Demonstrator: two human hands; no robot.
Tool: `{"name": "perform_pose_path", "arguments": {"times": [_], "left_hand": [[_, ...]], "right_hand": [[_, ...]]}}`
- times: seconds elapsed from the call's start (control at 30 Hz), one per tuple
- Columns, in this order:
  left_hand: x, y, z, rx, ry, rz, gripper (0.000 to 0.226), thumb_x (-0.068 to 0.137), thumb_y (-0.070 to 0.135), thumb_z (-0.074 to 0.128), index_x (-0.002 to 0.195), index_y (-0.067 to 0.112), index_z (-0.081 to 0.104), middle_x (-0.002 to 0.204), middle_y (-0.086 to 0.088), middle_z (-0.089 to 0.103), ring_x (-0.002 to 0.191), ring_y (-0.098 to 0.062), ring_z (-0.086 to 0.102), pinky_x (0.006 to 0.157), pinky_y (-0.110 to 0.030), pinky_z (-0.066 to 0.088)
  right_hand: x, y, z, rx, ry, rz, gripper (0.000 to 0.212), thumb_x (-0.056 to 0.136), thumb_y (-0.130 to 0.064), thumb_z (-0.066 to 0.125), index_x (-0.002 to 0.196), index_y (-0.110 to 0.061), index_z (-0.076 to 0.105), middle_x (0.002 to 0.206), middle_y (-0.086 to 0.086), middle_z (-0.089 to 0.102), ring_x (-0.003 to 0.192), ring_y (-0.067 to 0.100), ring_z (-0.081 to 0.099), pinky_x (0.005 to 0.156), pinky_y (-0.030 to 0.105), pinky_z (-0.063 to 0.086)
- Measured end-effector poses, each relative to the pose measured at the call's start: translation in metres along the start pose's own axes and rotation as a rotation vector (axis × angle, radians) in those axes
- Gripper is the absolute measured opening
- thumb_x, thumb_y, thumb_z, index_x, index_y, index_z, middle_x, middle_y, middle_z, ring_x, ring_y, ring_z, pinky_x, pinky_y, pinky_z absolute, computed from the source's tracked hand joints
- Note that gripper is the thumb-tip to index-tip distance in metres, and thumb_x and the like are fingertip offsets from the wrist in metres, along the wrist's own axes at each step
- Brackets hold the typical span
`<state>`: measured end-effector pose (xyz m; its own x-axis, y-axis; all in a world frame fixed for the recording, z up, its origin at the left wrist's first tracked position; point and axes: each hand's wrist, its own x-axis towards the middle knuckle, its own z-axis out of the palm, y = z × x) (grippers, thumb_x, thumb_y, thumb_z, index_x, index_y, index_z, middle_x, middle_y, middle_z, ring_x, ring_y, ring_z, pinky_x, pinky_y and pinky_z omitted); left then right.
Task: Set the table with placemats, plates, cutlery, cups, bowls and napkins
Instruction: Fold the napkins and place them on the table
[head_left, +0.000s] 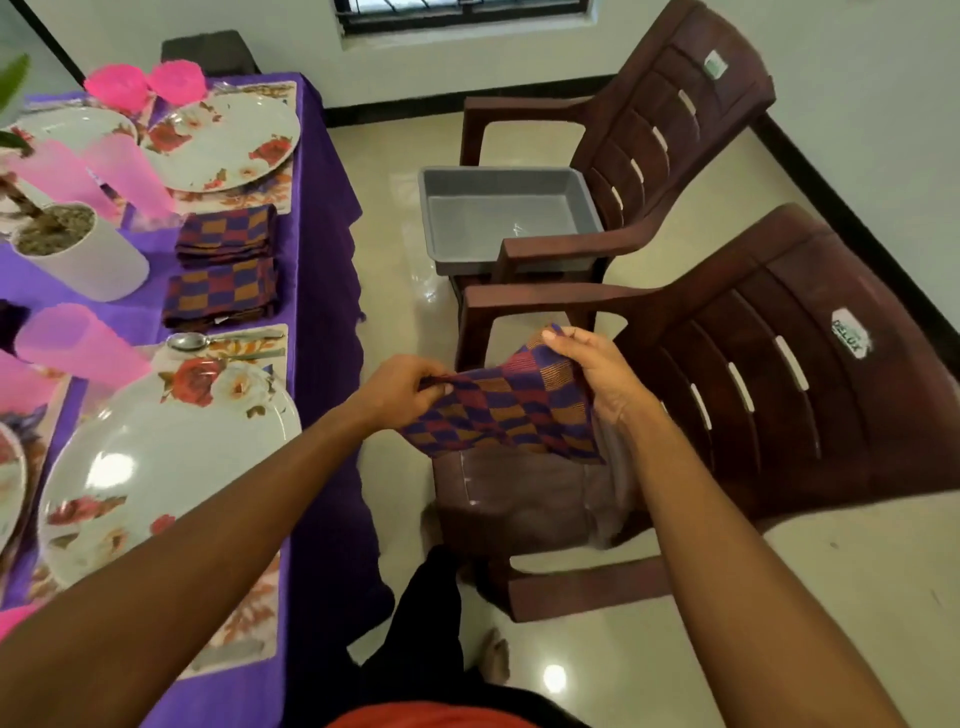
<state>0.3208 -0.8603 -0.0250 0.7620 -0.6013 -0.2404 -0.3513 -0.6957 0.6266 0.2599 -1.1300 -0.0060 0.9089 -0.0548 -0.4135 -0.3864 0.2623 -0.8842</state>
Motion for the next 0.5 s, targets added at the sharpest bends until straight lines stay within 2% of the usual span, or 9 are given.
{"name": "perform_pose_path", "arguments": {"times": [0.13, 0.2, 0.27, 0.33, 0.4, 0.43, 0.5], "left_hand": [[-0.022, 0.016, 0.005, 0.031, -0.015, 0.029, 0.021, 0.099, 0.021, 0.057, 0.116, 0.02, 0.069, 0.102, 0.002, 0.072, 0.093, -0.015, 0.067, 0.086, -0.038, 0.056], [-0.032, 0.017, 0.009, 0.066, -0.005, 0.038, 0.021, 0.099, 0.021, 0.058, 0.116, 0.018, 0.07, 0.101, 0.0, 0.073, 0.091, -0.016, 0.067, 0.085, -0.041, 0.056], [-0.043, 0.019, 0.011, 0.086, -0.007, 0.041, 0.021, 0.099, 0.021, 0.058, 0.115, 0.016, 0.07, 0.1, -0.001, 0.073, 0.09, -0.017, 0.066, 0.084, -0.04, 0.056], [-0.053, 0.02, 0.013, 0.08, -0.01, 0.042, 0.02, 0.099, 0.022, 0.058, 0.114, 0.018, 0.07, 0.097, 0.002, 0.073, 0.087, -0.014, 0.066, 0.08, -0.036, 0.055], [-0.062, 0.021, 0.013, 0.058, -0.001, 0.045, 0.018, 0.099, 0.021, 0.058, 0.11, 0.019, 0.071, 0.088, 0.009, 0.069, 0.08, -0.008, 0.064, 0.074, -0.03, 0.05], [-0.067, 0.021, 0.013, 0.059, 0.005, 0.043, 0.017, 0.099, 0.021, 0.058, 0.108, 0.019, 0.072, 0.085, 0.012, 0.067, 0.077, -0.007, 0.062, 0.072, -0.027, 0.047], [-0.075, 0.02, 0.014, 0.081, 0.013, 0.044, 0.017, 0.098, 0.021, 0.058, 0.108, 0.018, 0.073, 0.084, 0.012, 0.066, 0.075, -0.007, 0.061, 0.069, -0.025, 0.044]], "right_hand": [[-0.021, 0.01, -0.01, -0.166, 0.174, -0.049, 0.008, 0.088, -0.016, 0.076, 0.089, -0.009, 0.075, 0.087, 0.012, 0.076, 0.083, 0.026, 0.072, 0.084, 0.044, 0.058], [-0.032, 0.015, -0.012, -0.106, 0.284, -0.06, 0.016, 0.084, -0.015, 0.08, 0.095, -0.005, 0.074, 0.09, 0.016, 0.076, 0.087, 0.03, 0.073, 0.09, 0.052, 0.058], [-0.044, 0.019, -0.013, -0.036, 0.333, -0.077, 0.031, 0.081, -0.008, 0.081, 0.109, -0.005, 0.068, 0.086, 0.016, 0.075, 0.08, 0.027, 0.074, 0.082, 0.049, 0.06], [-0.057, 0.021, -0.014, 0.013, 0.244, -0.105, 0.053, 0.083, 0.002, 0.076, 0.131, -0.01, 0.056, 0.081, 0.012, 0.071, 0.074, 0.021, 0.072, 0.071, 0.038, 0.06], [-0.068, 0.024, -0.018, 0.024, 0.101, -0.12, 0.068, 0.082, 0.012, 0.071, 0.142, -0.011, 0.05, 0.076, 0.004, 0.069, 0.079, 0.019, 0.07, 0.073, 0.034, 0.061], [-0.071, 0.024, -0.02, -0.057, 0.074, -0.112, 0.065, 0.081, 0.015, 0.07, 0.14, -0.007, 0.053, 0.075, -0.001, 0.07, 0.08, 0.016, 0.071, 0.076, 0.033, 0.061], [-0.076, 0.025, -0.02, -0.397, 0.085, -0.135, 0.041, 0.083, 0.008, 0.073, 0.122, -0.004, 0.069, 0.076, -0.003, 0.073, 0.075, 0.01, 0.071, 0.075, 0.03, 0.059]]}}
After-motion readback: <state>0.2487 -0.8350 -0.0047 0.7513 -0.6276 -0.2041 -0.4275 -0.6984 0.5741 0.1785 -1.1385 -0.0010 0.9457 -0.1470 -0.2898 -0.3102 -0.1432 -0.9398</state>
